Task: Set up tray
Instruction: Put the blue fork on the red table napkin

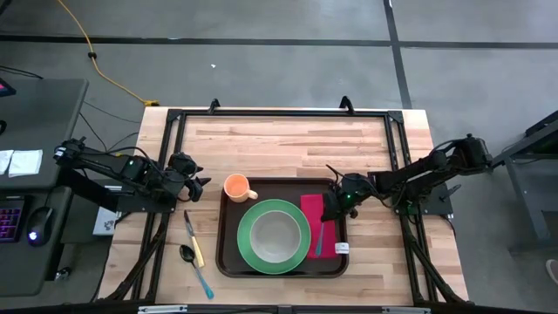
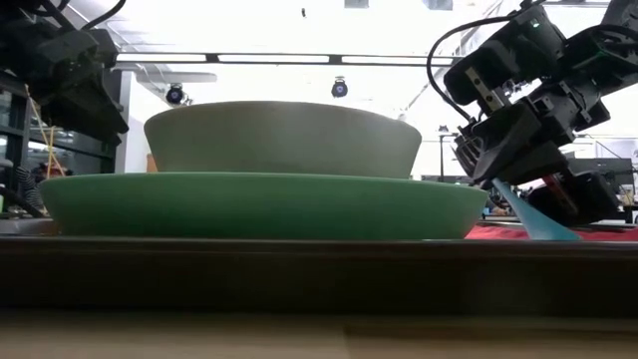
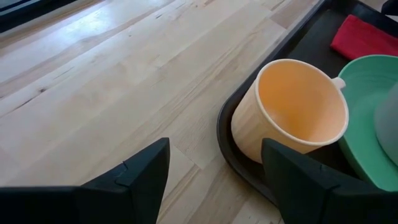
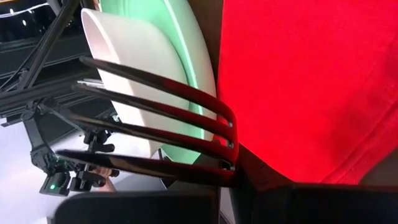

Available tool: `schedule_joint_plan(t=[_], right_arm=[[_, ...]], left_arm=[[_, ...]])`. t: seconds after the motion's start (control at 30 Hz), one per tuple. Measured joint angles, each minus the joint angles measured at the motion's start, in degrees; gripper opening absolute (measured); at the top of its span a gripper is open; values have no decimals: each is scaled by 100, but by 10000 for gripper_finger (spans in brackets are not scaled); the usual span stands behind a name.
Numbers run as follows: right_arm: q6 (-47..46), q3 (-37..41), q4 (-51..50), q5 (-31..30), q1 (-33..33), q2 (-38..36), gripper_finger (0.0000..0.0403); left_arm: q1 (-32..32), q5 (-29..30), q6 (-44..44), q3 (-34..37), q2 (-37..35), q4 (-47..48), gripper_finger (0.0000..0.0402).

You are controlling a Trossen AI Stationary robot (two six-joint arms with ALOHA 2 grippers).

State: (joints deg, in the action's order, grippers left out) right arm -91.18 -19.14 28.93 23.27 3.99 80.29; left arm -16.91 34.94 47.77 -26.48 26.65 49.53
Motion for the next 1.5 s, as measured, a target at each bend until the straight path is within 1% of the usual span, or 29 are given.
schedule_joint_plan(t=[0.27,0.37,0.57,0.73,1.1,1.5], right_arm=[[-9,0,-2,127,2,0,3],[-19,0,-2,130,2,0,19],[-35,0,-2,65,-24,0,63],[-46,0,-2,70,-107,0,82],[-46,0,-302,218,-177,0,85],[-11,0,-302,352,-324,0,85]], left_arm=[[-1,1,-103,0,0,-10,280],[0,2,-105,0,0,-10,282],[0,2,-105,0,-2,-10,283],[0,2,-105,0,0,-10,280],[-2,2,-146,0,0,-8,282],[0,20,-146,0,-2,-5,283]])
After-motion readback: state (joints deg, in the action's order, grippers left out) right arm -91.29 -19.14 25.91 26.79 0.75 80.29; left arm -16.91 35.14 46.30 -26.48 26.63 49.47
